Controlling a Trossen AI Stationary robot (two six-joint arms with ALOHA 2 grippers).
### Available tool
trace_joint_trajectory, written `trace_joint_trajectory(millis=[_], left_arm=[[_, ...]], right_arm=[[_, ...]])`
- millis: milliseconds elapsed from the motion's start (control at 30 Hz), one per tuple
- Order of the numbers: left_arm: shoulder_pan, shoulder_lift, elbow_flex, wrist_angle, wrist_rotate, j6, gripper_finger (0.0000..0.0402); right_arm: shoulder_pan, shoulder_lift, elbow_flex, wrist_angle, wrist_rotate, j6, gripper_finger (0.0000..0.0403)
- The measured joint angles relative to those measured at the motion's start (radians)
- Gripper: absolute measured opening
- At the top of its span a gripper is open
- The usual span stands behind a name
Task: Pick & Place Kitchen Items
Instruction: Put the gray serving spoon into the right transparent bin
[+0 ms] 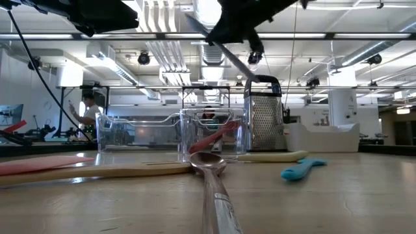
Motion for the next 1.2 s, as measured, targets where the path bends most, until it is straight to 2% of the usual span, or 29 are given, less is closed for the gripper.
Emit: trace_joint_trajectory(millis=[267,567,733,900,1033,1200], left_arm=[[0.001,0.0,0.0,-0.004,0.0,0.001,0.0218],[0.005,0.001,0.0,-0.007,0.0,0.002,0.0218],[0.005,0.001,0.0,-0.008,0.0,0.002,0.0218],[0.007,0.001,0.0,-0.009,0.0,0.007,0.0218],[0.007,0.001,0.0,-0.024,0.0,-0.002,0.0218],[0.007,0.001,0.0,-0.041,0.0,-0.017,0.0218]], right_arm=[[-0.176,0.085,0.0,0.367,-0.025,-0.071,0.003],[-0.321,0.253,0.0,0.494,-0.071,0.109,0.003],[-0.367,0.318,0.004,0.498,-0.089,0.185,0.003],[-0.378,0.365,0.003,0.481,-0.102,0.189,0.003],[-0.381,0.379,0.003,0.464,-0.102,0.218,0.003],[-0.369,0.355,0.001,0.36,-0.063,0.235,0.003]])
